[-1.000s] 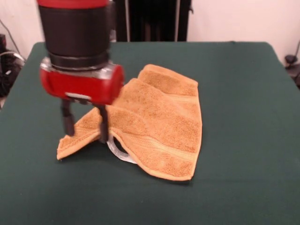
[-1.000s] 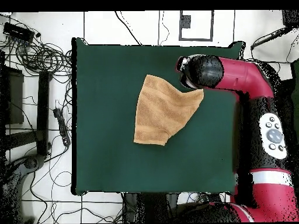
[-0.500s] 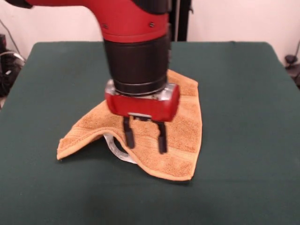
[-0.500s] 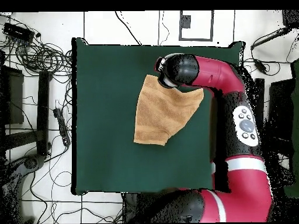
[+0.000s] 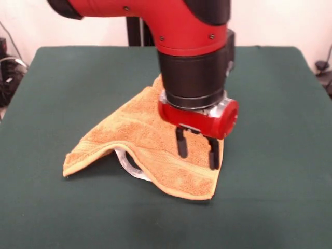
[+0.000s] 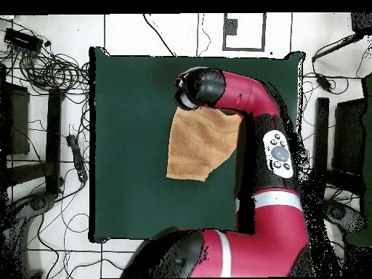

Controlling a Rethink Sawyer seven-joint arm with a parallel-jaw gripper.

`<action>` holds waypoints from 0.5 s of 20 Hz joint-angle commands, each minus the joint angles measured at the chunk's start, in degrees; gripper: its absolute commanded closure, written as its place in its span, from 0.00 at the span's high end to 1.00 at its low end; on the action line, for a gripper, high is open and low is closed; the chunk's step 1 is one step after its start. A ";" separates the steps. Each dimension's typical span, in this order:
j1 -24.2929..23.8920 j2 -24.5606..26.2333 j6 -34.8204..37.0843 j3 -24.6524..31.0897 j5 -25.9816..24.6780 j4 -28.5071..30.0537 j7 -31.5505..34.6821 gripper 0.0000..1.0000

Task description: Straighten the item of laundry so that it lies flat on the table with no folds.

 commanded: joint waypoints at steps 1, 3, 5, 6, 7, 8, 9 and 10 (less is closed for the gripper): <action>3.97 4.88 1.89 -5.23 6.36 3.59 24.24 1.00; 3.98 6.17 1.08 -5.13 7.75 3.43 25.45 1.00; 3.97 8.07 0.08 -5.66 7.55 1.30 24.97 1.00; 3.78 8.79 -0.47 -5.50 7.58 0.70 24.49 1.00; 3.60 9.52 -1.03 -5.34 7.61 0.10 24.01 1.00; 3.57 10.01 -1.22 -5.28 7.68 -0.40 23.84 1.00; 3.56 10.39 -1.36 -5.30 7.57 -0.85 23.65 1.00; 3.54 10.76 -1.49 -5.33 7.46 -1.31 23.46 1.00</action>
